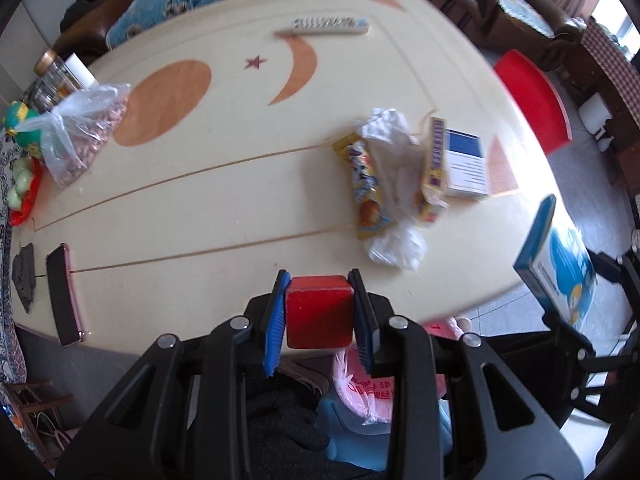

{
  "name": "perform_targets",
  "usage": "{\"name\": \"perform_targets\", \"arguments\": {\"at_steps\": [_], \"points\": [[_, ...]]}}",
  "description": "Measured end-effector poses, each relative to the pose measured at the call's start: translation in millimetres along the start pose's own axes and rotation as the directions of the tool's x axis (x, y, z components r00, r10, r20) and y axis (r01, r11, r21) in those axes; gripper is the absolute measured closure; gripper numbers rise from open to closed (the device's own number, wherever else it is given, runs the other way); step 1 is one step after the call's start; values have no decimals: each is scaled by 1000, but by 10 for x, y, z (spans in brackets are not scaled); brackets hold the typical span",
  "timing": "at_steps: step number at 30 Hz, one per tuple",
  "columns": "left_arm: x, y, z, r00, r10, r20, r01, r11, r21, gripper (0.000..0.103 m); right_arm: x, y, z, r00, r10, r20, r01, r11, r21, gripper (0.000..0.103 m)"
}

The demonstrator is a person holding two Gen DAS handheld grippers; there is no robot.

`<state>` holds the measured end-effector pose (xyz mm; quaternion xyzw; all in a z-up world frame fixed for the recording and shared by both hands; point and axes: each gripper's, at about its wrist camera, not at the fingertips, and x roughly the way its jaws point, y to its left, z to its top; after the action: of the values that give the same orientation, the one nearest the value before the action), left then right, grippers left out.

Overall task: Collect trash
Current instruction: 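Carry the red block in the left tool while the right tool carries the medicine box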

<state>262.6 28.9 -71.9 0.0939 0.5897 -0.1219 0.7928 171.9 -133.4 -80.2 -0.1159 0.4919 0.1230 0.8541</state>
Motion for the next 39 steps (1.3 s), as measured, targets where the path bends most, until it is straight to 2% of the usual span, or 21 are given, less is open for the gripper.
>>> {"name": "perform_targets", "arguments": {"at_steps": [8, 15, 27, 32, 39], "points": [[-388, -156, -500, 996, -30, 84, 25, 998, 59, 73, -508, 122, -195, 998, -5, 70, 4, 1000, 11, 39], [-549, -396, -891, 991, -54, 126, 38, 992, 120, 73, -767, 273, -429, 996, 3, 90, -3, 1000, -4, 39], [-414, -655, -1355, 991, -89, 101, 70, 982, 174, 73, -880, 486, -837, 998, 3, 67, -3, 1000, -1, 39], [-298, -714, -1478, 991, -99, 90, 80, 979, 189, 73, -784, 546, -969, 999, 3, 34, -3, 1000, 5, 39], [56, -808, -1623, 994, -105, 24, 98, 973, 207, 73, -539, 609, -1134, 999, 26, -21, -26, 1000, 16, 39]]}}
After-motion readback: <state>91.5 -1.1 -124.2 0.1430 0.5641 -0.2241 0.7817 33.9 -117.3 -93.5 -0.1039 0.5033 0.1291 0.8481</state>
